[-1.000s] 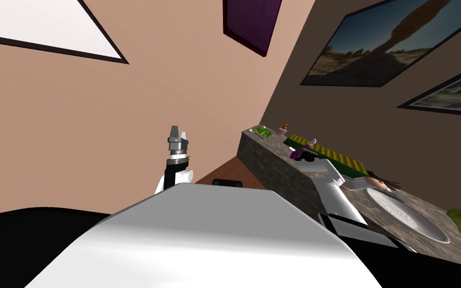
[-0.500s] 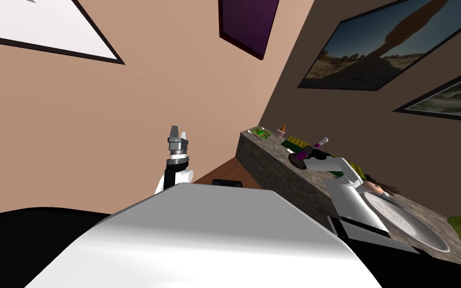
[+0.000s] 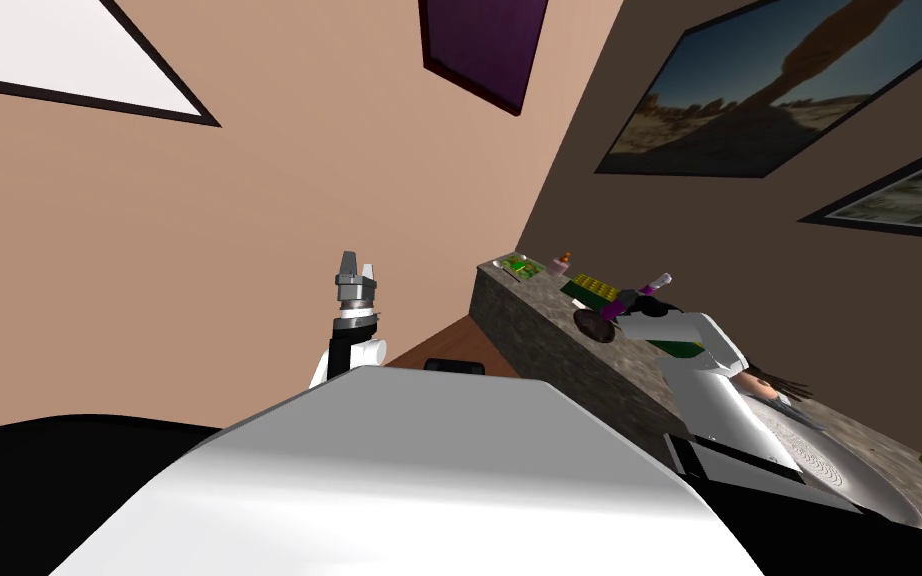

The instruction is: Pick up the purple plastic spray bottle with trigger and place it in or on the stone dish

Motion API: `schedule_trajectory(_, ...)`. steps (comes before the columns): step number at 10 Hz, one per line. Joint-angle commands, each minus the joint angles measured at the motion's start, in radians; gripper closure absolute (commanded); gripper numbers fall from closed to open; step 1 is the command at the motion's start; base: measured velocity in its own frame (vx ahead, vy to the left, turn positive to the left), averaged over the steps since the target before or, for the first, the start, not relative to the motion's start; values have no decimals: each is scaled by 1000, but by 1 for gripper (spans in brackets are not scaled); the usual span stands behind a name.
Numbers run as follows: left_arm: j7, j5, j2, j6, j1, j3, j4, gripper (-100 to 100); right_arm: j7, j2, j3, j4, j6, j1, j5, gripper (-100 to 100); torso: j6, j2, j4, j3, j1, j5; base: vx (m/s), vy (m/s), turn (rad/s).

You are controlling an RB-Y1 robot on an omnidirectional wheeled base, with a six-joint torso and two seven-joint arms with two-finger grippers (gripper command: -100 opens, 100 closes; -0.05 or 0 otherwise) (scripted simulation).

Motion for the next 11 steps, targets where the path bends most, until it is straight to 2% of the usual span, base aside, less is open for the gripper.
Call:
schedule_trajectory(1, 0, 0, 0, 0, 0, 0, 0, 0, 0, 0, 0, 0, 0, 0, 0, -100, 0, 0, 0, 0, 0, 0, 0, 0, 0)
schedule_trajectory(4, 0, 0, 0, 0, 0, 0, 0, 0, 0, 0, 0, 0, 0, 0, 0, -100, 0, 1, 0, 0, 2, 0, 0, 0, 0)
schedule_trajectory(5, 0, 0, 0, 0, 0, 0, 0, 0, 0, 0, 0, 0, 0, 0, 0, 0, 0, 1, 0, 1, 2, 0, 0, 0, 0)
schedule_trajectory(6, 0, 0, 0, 0, 0, 0, 0, 0, 11, -19, -11, -27, 35, -2, -23, -100, 0, 1, 0, 1, 2, 0, -9, -7, 12)
schedule_trajectory(11, 0, 0, 0, 0, 0, 0, 0, 0, 37, -66, -39, -94, 121, -6, -81, -100, 0, 2, 0, 1, 1, 0, -12, -10, 11)
